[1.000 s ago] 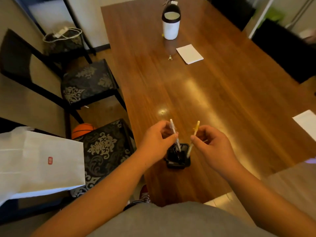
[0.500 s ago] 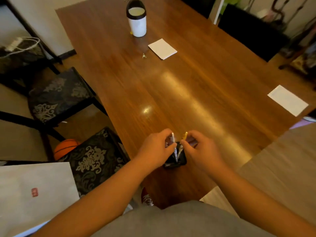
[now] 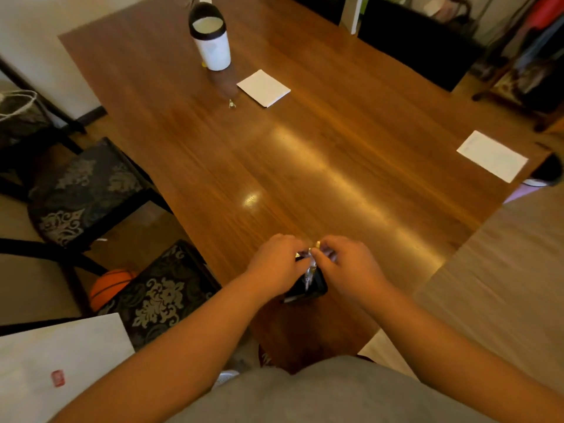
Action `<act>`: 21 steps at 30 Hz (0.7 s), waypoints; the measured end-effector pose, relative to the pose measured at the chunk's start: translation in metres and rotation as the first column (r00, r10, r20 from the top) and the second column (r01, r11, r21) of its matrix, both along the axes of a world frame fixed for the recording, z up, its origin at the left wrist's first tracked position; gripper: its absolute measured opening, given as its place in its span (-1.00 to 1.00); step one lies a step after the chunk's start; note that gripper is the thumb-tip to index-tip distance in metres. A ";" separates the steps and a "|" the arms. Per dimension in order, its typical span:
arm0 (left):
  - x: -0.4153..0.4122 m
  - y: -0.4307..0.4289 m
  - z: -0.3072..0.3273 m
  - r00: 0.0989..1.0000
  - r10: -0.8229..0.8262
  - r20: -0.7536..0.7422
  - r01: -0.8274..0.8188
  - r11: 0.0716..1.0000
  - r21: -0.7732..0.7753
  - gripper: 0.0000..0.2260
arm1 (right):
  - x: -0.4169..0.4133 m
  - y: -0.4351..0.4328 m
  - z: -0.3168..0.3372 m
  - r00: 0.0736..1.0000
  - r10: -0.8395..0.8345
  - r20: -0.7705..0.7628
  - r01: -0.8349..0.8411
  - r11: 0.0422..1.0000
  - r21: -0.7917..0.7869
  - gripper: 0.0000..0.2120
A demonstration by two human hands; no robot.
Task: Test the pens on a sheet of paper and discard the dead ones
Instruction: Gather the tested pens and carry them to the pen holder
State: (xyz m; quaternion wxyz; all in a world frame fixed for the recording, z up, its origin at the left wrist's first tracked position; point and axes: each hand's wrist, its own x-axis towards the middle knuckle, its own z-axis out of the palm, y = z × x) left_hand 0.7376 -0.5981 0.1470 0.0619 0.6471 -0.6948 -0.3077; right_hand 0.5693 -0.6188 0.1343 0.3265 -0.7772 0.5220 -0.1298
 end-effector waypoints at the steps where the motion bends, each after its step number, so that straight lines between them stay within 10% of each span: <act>1: 0.000 0.000 0.000 1.000 -0.006 -0.003 0.006 1.000 0.012 -0.83 | 0.000 0.000 0.000 1.000 0.014 -0.016 -0.014 1.000 -0.009 -0.81; 21: 0.006 0.005 -0.016 0.996 -0.052 0.068 0.050 0.998 0.030 -0.72 | 0.005 0.004 -0.002 0.985 0.079 -0.152 -0.075 0.997 0.032 -0.75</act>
